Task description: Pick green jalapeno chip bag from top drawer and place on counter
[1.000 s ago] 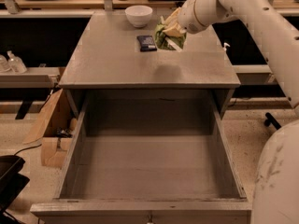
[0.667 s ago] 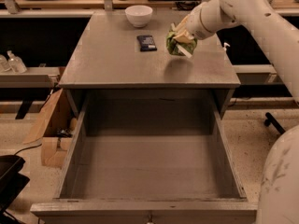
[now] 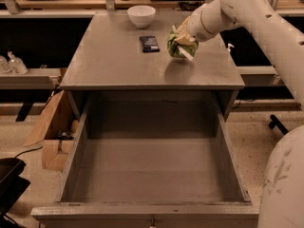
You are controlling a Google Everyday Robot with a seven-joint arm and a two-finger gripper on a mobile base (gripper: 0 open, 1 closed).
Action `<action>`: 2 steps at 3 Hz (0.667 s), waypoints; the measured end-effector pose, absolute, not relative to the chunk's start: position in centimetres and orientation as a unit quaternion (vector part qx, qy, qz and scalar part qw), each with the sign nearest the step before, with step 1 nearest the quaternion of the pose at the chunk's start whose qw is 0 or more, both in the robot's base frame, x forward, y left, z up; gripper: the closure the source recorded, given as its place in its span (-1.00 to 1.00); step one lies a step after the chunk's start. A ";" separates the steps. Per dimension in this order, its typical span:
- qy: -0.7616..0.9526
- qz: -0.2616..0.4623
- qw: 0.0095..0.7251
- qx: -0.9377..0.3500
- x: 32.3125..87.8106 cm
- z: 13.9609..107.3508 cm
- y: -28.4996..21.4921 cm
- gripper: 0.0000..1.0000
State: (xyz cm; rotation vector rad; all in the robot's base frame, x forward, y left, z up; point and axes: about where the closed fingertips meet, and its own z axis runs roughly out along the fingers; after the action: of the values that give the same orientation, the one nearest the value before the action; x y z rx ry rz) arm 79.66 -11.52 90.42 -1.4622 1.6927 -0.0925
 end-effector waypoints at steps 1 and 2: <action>0.680 -0.035 0.435 -0.589 79.7 90.1 -11.3 0.25; 0.680 -0.034 0.434 -0.590 79.8 89.9 -11.1 -0.22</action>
Offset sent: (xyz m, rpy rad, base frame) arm 0.0004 0.0021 -0.0029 0.0001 0.0040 0.0030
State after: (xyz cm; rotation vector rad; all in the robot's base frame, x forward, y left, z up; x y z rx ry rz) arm 79.75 -11.09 89.86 -1.4693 1.6943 -0.0835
